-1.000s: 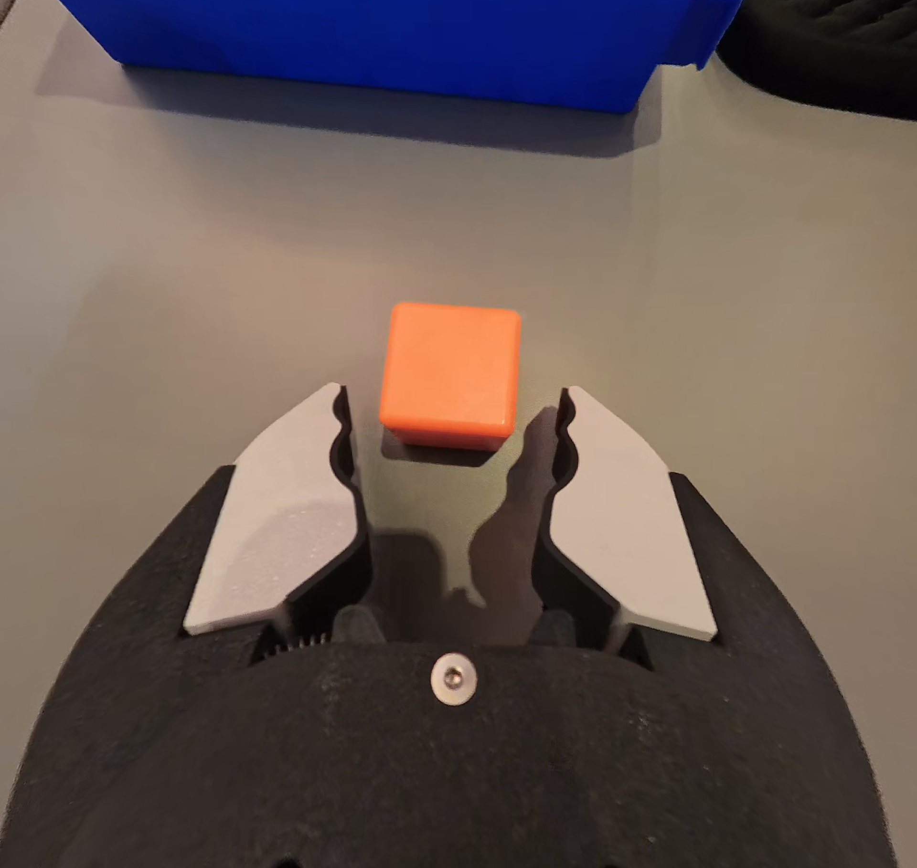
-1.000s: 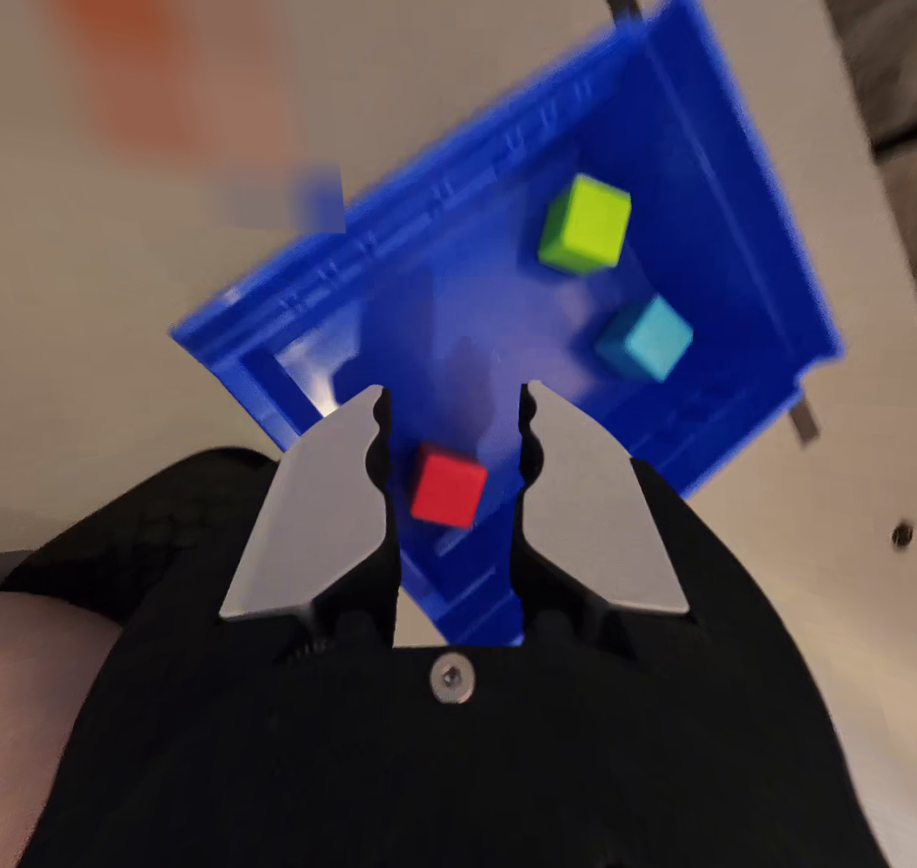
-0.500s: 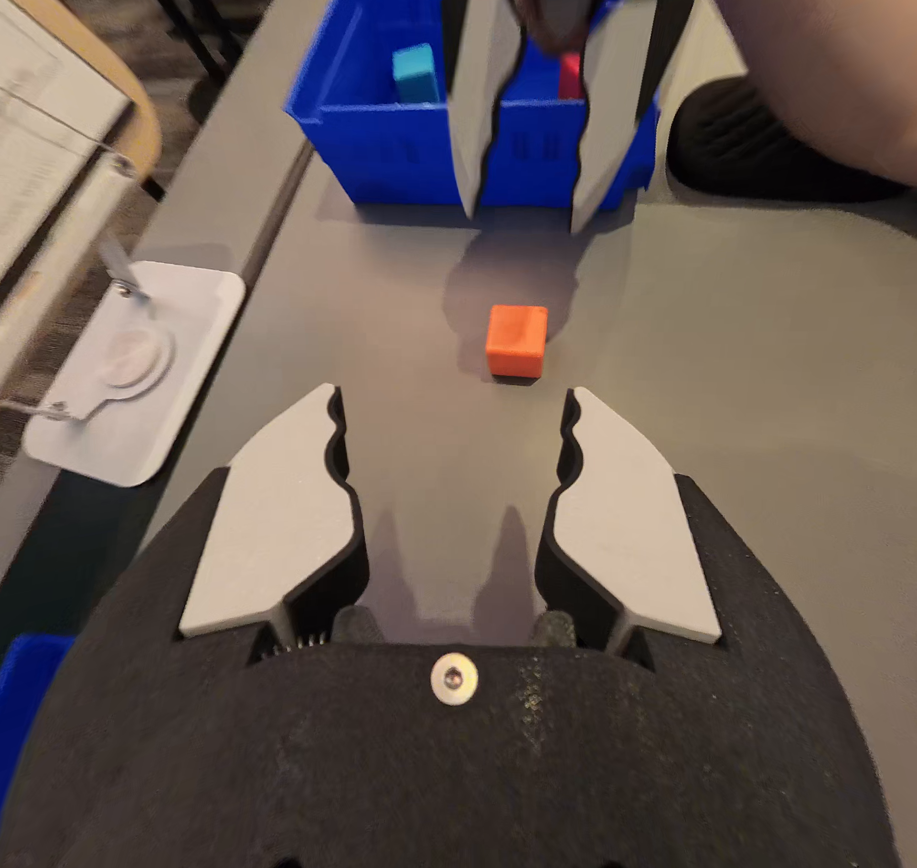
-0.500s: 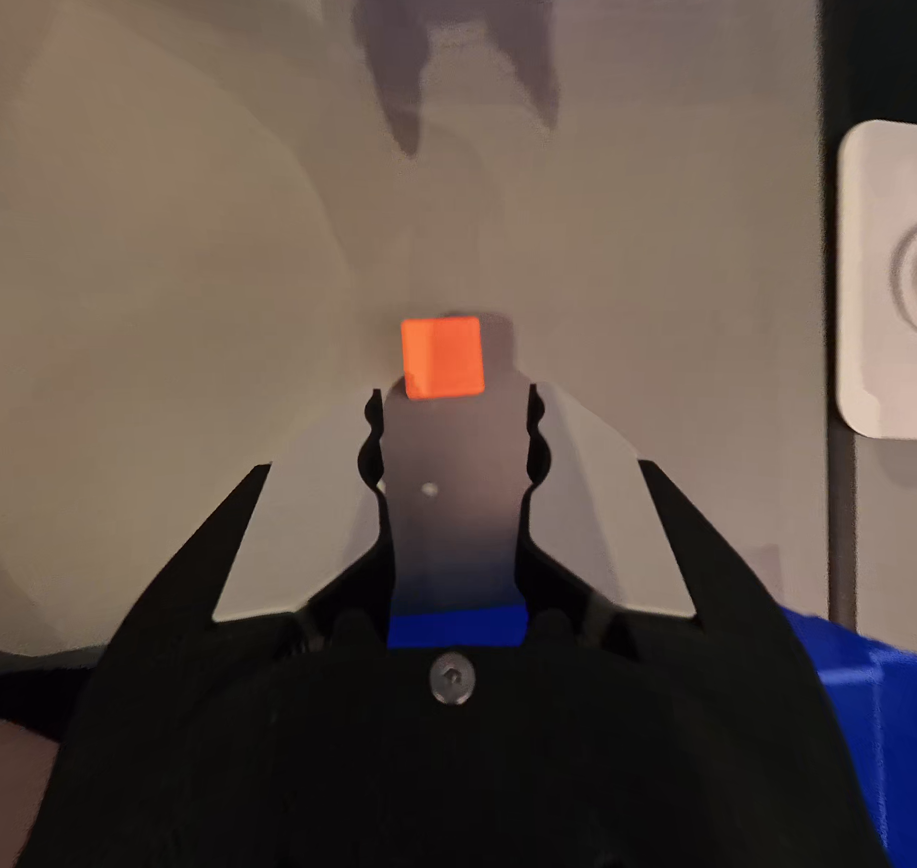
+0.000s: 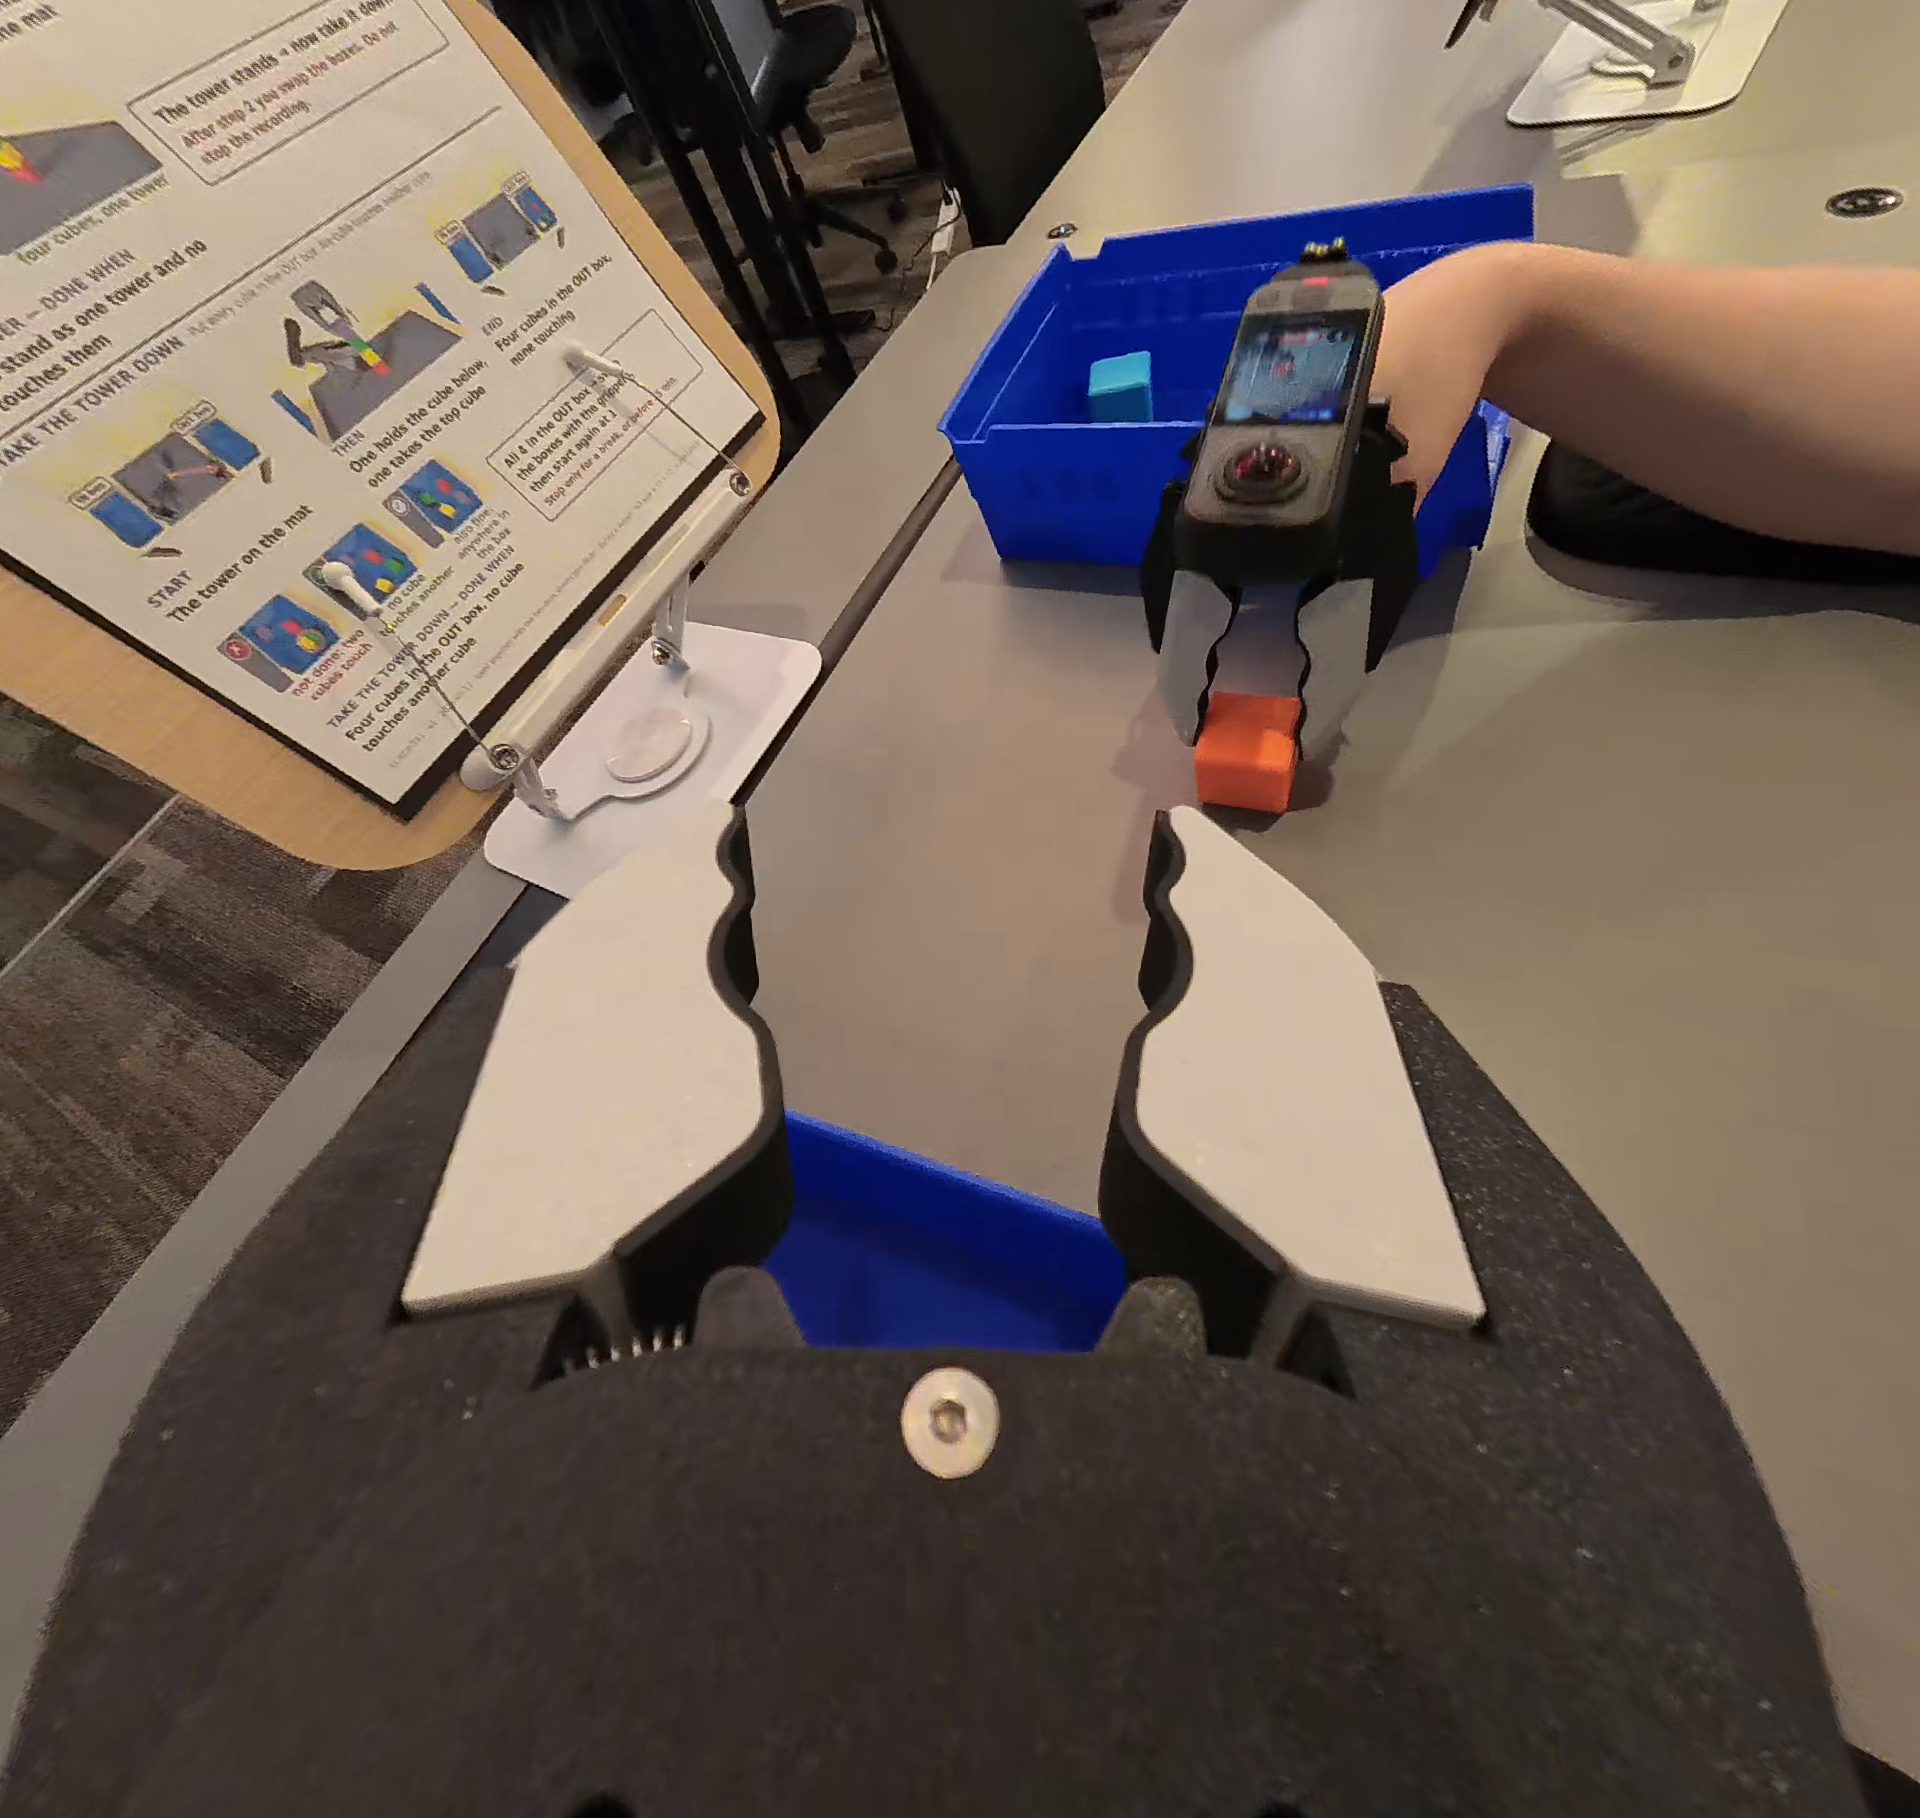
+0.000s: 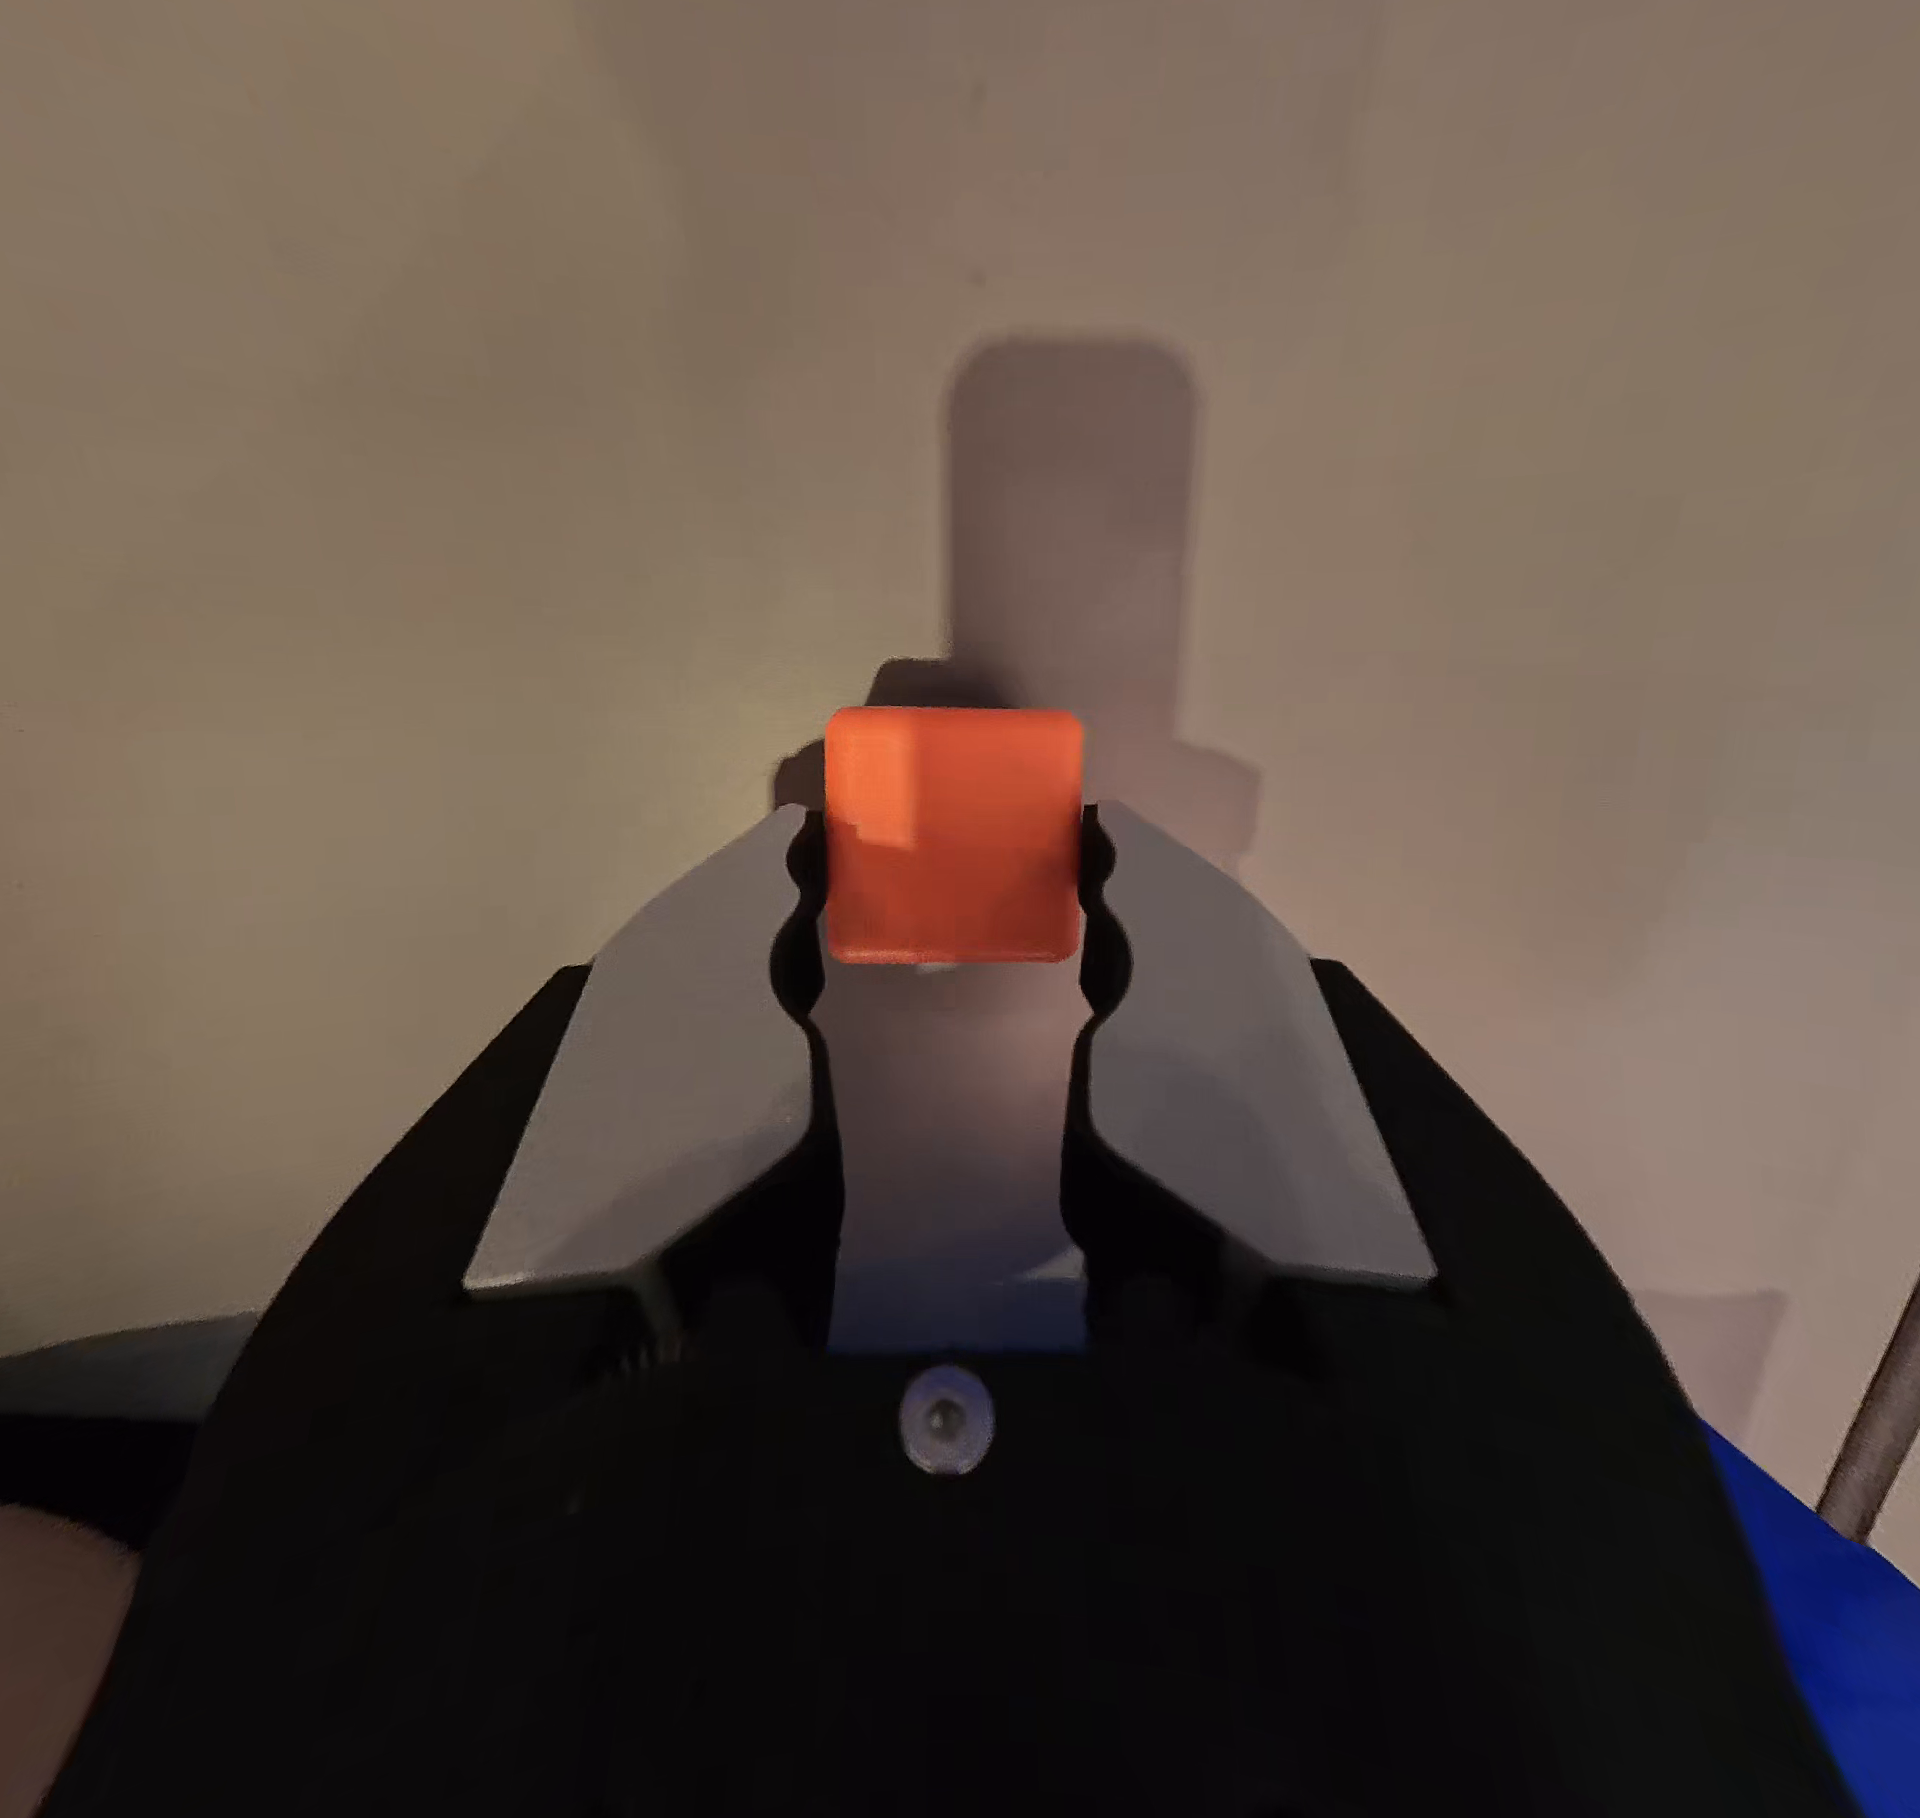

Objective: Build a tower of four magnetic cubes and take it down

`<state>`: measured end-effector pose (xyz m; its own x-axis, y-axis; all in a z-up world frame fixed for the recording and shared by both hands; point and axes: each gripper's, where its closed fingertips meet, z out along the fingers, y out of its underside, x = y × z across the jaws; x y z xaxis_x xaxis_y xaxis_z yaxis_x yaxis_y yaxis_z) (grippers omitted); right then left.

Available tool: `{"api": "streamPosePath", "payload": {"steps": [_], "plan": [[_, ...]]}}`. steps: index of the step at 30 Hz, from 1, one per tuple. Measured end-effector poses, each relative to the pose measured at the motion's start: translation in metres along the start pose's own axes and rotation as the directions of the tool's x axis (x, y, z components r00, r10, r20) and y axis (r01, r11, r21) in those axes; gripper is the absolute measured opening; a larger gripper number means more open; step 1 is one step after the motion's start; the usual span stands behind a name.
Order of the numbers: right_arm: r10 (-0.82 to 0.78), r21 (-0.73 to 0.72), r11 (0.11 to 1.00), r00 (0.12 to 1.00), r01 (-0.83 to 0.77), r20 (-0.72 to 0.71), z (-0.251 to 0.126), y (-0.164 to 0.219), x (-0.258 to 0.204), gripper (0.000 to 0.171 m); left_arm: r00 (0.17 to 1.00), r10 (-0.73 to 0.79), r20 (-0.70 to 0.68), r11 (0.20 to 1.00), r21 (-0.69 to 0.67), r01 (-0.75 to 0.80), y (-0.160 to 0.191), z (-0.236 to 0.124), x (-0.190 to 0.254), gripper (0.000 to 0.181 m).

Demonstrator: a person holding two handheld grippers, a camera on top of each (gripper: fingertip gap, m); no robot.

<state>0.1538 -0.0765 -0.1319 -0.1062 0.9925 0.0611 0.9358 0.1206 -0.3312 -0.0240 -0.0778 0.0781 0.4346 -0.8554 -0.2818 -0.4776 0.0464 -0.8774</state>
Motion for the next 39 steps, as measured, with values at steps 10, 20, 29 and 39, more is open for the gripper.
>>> {"api": "streamPosePath", "payload": {"steps": [10,20,29,39], "plan": [[0.216,0.398,0.915,0.914,-0.067,-0.343,-0.183,0.041,0.011,0.048,0.997,0.021,-0.075,0.997,-0.078,-0.026,0.01,0.028,0.015,0.076],[0.344,0.188,0.919,0.938,-0.347,0.053,-0.104,0.154,-0.016,0.048,0.991,0.041,-0.127,0.989,-0.137,-0.059,0.019,0.049,0.029,0.076],[0.375,0.036,0.923,0.915,-0.384,0.146,-0.059,0.167,-0.016,0.049,0.99,0.035,-0.136,0.989,-0.138,-0.054,0.021,0.049,0.028,0.074],[0.473,0.181,0.863,0.88,-0.471,0.035,-0.105,0.164,-0.006,0.057,0.997,0.051,-0.057,0.99,-0.126,-0.058,0.017,0.031,0.013,0.075]]}}
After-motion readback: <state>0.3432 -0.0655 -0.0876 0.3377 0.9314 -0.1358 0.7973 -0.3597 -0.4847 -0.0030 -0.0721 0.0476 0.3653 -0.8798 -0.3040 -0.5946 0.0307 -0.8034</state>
